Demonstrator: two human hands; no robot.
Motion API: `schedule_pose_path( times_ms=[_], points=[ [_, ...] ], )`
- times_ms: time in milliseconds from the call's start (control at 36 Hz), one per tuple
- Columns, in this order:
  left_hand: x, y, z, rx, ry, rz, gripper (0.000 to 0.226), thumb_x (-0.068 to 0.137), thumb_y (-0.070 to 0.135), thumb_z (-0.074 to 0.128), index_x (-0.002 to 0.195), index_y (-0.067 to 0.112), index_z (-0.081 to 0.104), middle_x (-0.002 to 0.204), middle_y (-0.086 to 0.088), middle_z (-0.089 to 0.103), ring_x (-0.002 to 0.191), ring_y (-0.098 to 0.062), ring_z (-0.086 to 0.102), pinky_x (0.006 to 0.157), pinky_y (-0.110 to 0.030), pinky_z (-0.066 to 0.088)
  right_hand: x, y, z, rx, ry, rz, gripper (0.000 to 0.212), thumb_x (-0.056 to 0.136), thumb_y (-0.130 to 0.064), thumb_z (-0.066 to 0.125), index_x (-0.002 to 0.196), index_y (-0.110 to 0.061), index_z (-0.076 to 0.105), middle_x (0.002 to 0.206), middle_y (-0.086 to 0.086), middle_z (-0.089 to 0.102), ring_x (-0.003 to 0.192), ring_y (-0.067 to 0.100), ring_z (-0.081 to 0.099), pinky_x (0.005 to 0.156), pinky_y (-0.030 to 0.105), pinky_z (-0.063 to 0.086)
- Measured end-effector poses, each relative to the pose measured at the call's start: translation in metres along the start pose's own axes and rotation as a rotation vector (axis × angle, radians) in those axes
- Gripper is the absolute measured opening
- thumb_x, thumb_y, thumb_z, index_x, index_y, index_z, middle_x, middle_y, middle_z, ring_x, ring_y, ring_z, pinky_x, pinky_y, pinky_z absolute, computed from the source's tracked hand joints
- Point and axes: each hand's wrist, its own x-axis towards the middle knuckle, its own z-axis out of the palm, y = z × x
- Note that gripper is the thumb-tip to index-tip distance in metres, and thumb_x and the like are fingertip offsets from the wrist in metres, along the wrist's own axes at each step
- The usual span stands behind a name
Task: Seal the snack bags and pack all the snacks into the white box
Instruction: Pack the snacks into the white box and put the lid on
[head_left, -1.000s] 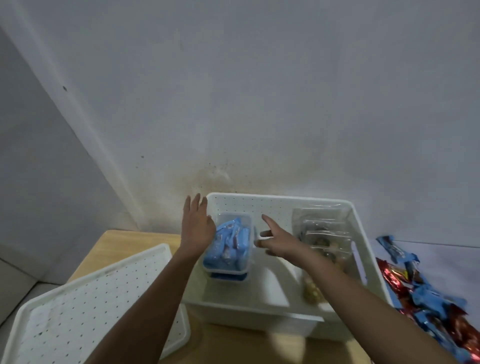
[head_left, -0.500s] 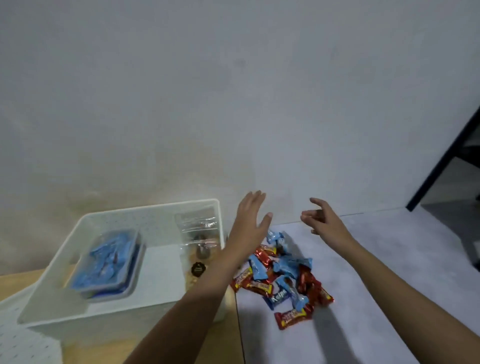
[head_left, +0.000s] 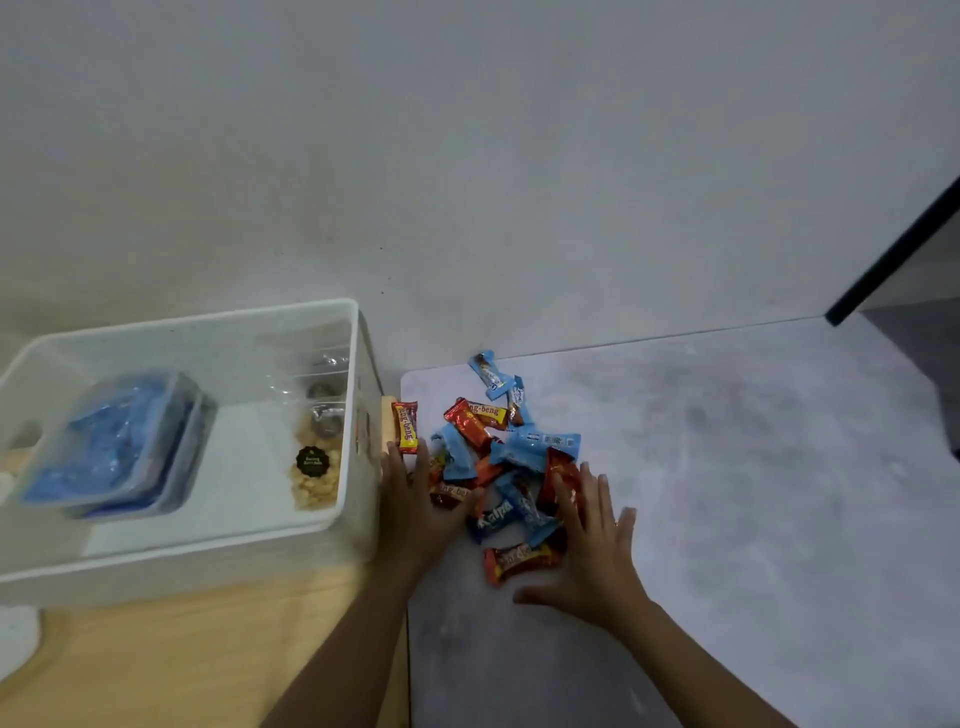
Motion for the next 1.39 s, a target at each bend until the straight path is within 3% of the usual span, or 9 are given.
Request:
schedule_pose_path(
  times_ms=[83,167,333,556,694,861,972,1111,1389],
  points=[
    [0.015,0.003,0.008,-0.040,-0.014,-0.055,0.107,0.064,0.085,0.039,0.145,0.036,-0.012,0.155,-0.006,-0.023,0.143,-0.025,-0.020,0.117,-0.046,-0.002,0.018,-0.001,0.007,-0.039,0.048,-0.041,0.128,0.046,-0.098,0.036,0.148,-0.026,0.008,0.156,0.014,0.008,0.141,0.039,0.010,0.099,0.074,0.020],
    [0.036,0.006,0.012,-0.016,0.000,-0.074,0.105,0.066,0.081,0.038,0.148,0.029,0.000,0.157,-0.010,-0.011,0.144,-0.029,-0.014,0.118,-0.047,-0.001,0.038,0.001,0.007,-0.075,0.078,-0.054,0.121,0.052,-0.097,0.032,0.146,-0.022,0.020,0.154,0.015,0.015,0.138,0.041,0.018,0.094,0.076,0.023],
    [0.075,0.007,0.012,-0.044,0.087,0.053,0.094,0.069,0.080,0.040,0.146,0.032,0.016,0.154,-0.010,0.011,0.143,-0.034,0.009,0.115,-0.052,0.020,0.089,0.016,0.000,-0.056,0.168,-0.041,0.110,0.060,-0.093,0.025,0.145,-0.024,0.017,0.154,0.014,0.011,0.137,0.047,0.022,0.093,0.076,0.025],
    [0.114,0.015,0.018,0.025,-0.006,0.152,0.109,0.053,0.097,0.007,0.143,0.039,-0.007,0.156,-0.005,-0.019,0.140,-0.023,-0.028,0.114,-0.048,-0.017,0.145,0.035,-0.014,-0.039,0.190,-0.116,0.111,0.057,-0.090,0.038,0.146,-0.031,0.009,0.156,0.010,0.003,0.140,0.045,0.016,0.102,0.071,0.020],
    [0.130,0.016,0.021,0.173,-0.034,0.238,0.108,0.049,0.098,0.012,0.141,0.045,-0.011,0.158,0.002,-0.008,0.137,-0.021,-0.032,0.106,-0.057,-0.025,0.167,0.042,-0.026,-0.022,0.191,-0.145,0.109,0.057,-0.087,0.041,0.145,-0.034,0.004,0.158,0.009,0.008,0.143,0.038,0.014,0.107,0.064,0.019],
    [0.142,0.018,0.024,0.138,0.104,0.324,0.102,0.058,0.094,0.026,0.143,0.039,0.014,0.153,-0.009,0.019,0.144,-0.030,-0.002,0.114,-0.059,0.004,0.183,0.055,-0.034,-0.096,0.184,-0.233,0.093,0.070,-0.084,0.033,0.143,-0.028,0.025,0.146,0.006,0.041,0.129,0.028,0.038,0.097,0.050,0.039],
    [0.144,0.025,0.024,0.163,0.096,0.311,0.098,0.058,0.079,0.043,0.143,0.035,0.025,0.156,-0.007,0.012,0.139,-0.026,0.014,0.105,-0.046,0.021,0.188,0.059,-0.036,-0.117,0.203,-0.272,0.079,0.080,-0.078,0.023,0.139,-0.026,0.035,0.127,0.006,0.056,0.110,0.024,0.040,0.079,0.042,0.045],
    [0.141,0.028,0.026,0.171,0.105,0.291,0.094,0.060,0.078,0.042,0.142,0.035,0.029,0.139,-0.005,0.040,0.129,-0.027,0.028,0.097,-0.042,0.027,0.187,0.060,-0.038,-0.082,0.263,-0.297,0.066,0.085,-0.065,0.036,0.133,-0.022,0.048,0.111,0.010,0.062,0.089,0.030,0.055,0.068,0.035,0.044],
    [0.119,0.040,0.034,0.014,0.162,0.356,0.062,0.081,0.052,0.049,0.135,0.021,0.047,0.081,-0.006,0.058,0.070,-0.021,0.053,0.055,-0.034,0.048,0.151,0.068,-0.037,0.062,0.401,-0.060,0.056,0.070,-0.014,0.075,0.123,-0.014,0.056,0.100,0.015,0.059,0.066,0.034,0.061,0.046,0.032,0.047]
  ],
)
